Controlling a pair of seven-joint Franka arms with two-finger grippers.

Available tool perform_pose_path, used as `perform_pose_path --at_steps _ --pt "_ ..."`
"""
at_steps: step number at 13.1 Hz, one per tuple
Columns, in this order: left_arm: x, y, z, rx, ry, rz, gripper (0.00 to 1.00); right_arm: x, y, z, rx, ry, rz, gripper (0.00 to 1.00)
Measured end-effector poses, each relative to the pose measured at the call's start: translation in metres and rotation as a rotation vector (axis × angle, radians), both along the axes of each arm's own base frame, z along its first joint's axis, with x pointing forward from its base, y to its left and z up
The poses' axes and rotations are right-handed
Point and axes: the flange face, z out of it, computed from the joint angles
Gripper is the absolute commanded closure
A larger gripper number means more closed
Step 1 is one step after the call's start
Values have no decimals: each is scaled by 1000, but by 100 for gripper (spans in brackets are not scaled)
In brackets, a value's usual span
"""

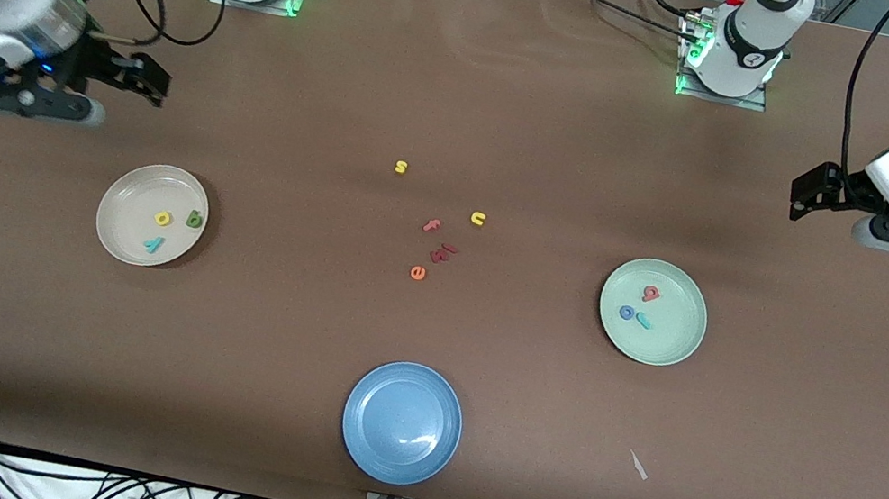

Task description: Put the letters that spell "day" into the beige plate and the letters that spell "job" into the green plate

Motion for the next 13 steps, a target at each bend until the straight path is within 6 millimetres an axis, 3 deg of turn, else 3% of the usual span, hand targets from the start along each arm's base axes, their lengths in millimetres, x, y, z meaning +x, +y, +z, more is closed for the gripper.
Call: perform_pose_path --at_steps 3,8,13 --pt "1 2 2 -2 -12 1 0 -7 -28 19 5 -20 -47 0" --pt "2 2 7 -4 -22 -6 0 -10 -75 26 66 -5 -149 0" --pt "2 2 7 -4 -22 -6 0 -12 -75 29 81 -8 -111 0"
